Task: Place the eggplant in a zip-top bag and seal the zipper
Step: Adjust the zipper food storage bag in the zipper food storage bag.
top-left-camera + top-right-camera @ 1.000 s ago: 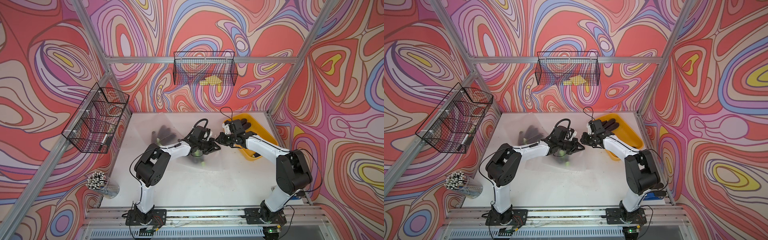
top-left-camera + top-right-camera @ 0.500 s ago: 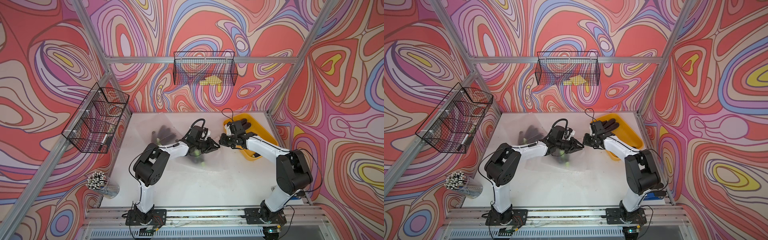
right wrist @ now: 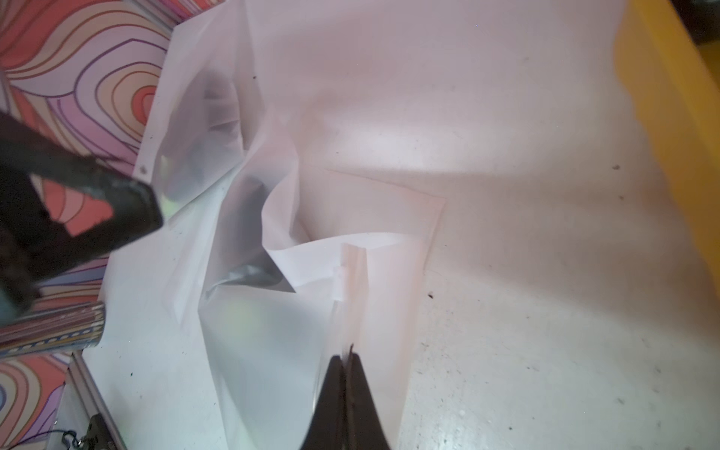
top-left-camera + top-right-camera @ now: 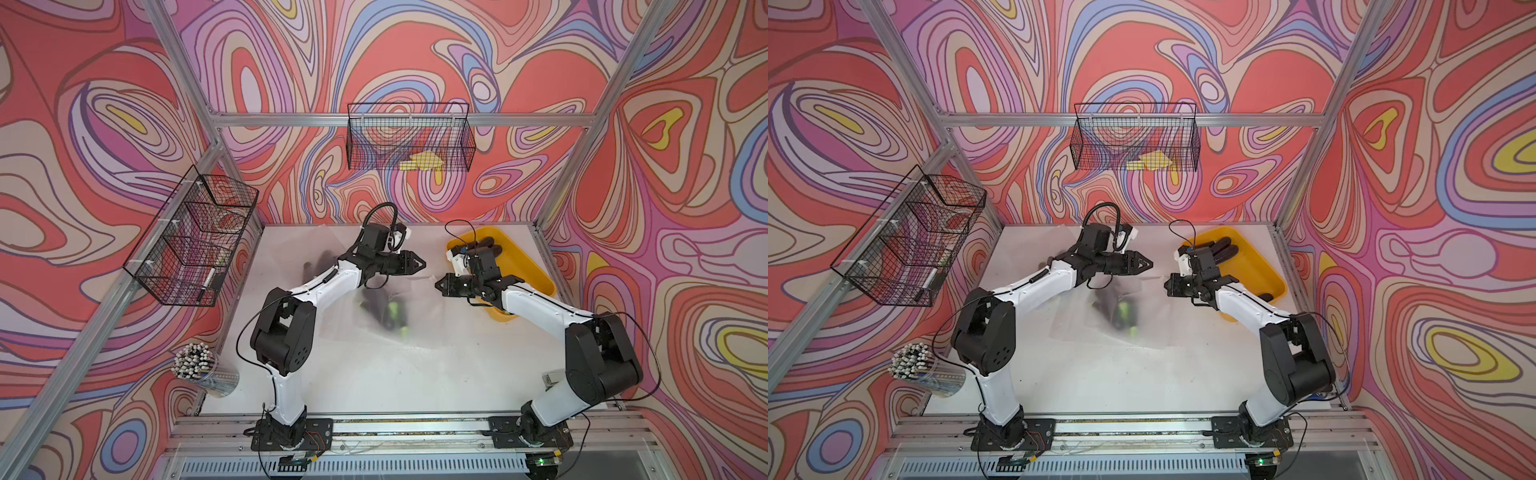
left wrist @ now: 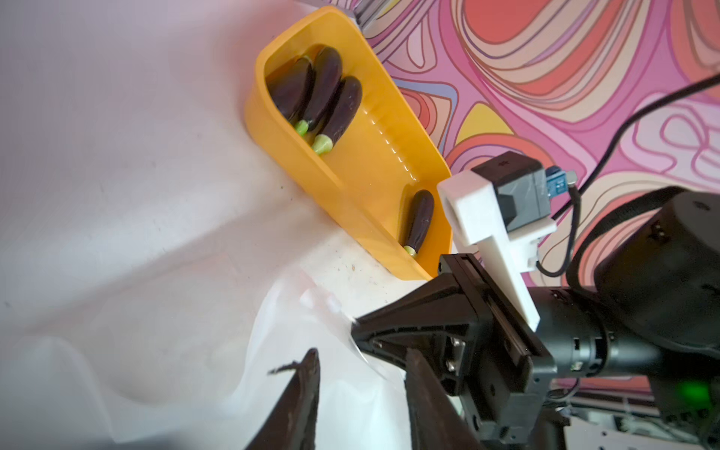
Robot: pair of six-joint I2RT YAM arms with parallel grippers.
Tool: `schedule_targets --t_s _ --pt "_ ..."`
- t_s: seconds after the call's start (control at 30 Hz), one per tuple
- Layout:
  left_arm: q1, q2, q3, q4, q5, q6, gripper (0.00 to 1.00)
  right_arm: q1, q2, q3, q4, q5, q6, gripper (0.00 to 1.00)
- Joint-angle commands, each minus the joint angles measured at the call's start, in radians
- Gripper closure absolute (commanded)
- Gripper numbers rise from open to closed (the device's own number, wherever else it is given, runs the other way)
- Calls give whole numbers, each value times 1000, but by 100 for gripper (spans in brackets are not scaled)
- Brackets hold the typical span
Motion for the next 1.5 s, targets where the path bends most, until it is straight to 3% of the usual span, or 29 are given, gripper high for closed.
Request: schedule_targets --t_s 0.0,0.1,0.27,0.5,0.93,1.13,1.47 --pt "50 54 11 -96 61 345 57 -6 -14 4 103 -122 -98 100" --pt "111 72 13 -23 258 404 52 -7 -9 35 103 -158 -135 100" --pt "112 83 18 16 300 564 45 -17 -23 68 104 -188 -170 100" --pt "98 143 33 133 382 567 43 -29 -22 65 159 -232 -157 100" --pt "94 201 70 225 438 575 40 -33 -2 114 127 -269 -175 100" --pt "99 173 -54 447 455 587 32 -47 28 145 75 -258 -209 100" --pt "142 196 -58 578 451 561 30 -60 64 189 20 -282 -261 100"
